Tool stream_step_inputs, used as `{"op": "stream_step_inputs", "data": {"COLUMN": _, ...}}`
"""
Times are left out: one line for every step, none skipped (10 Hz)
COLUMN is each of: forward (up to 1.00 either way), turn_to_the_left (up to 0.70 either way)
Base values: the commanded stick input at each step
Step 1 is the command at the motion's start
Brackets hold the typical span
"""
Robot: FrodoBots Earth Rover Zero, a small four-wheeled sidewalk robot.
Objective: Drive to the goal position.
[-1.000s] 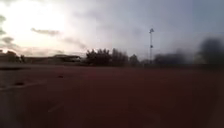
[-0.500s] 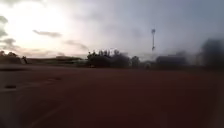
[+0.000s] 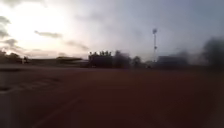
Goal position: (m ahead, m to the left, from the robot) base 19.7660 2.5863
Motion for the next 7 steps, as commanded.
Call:
{"op": "stream_step_inputs", "data": {"forward": 0.7, "turn_to_the_left": 0.0}}
{"op": "stream_step_inputs", "data": {"forward": 0.7, "turn_to_the_left": 0.0}}
{"op": "stream_step_inputs", "data": {"forward": 0.7, "turn_to_the_left": 0.0}}
{"op": "stream_step_inputs", "data": {"forward": 0.7, "turn_to_the_left": 0.0}}
{"op": "stream_step_inputs", "data": {"forward": 0.7, "turn_to_the_left": 0.0}}
{"op": "stream_step_inputs", "data": {"forward": 0.7, "turn_to_the_left": -0.01}}
{"op": "stream_step_inputs", "data": {"forward": 0.7, "turn_to_the_left": -0.34}}
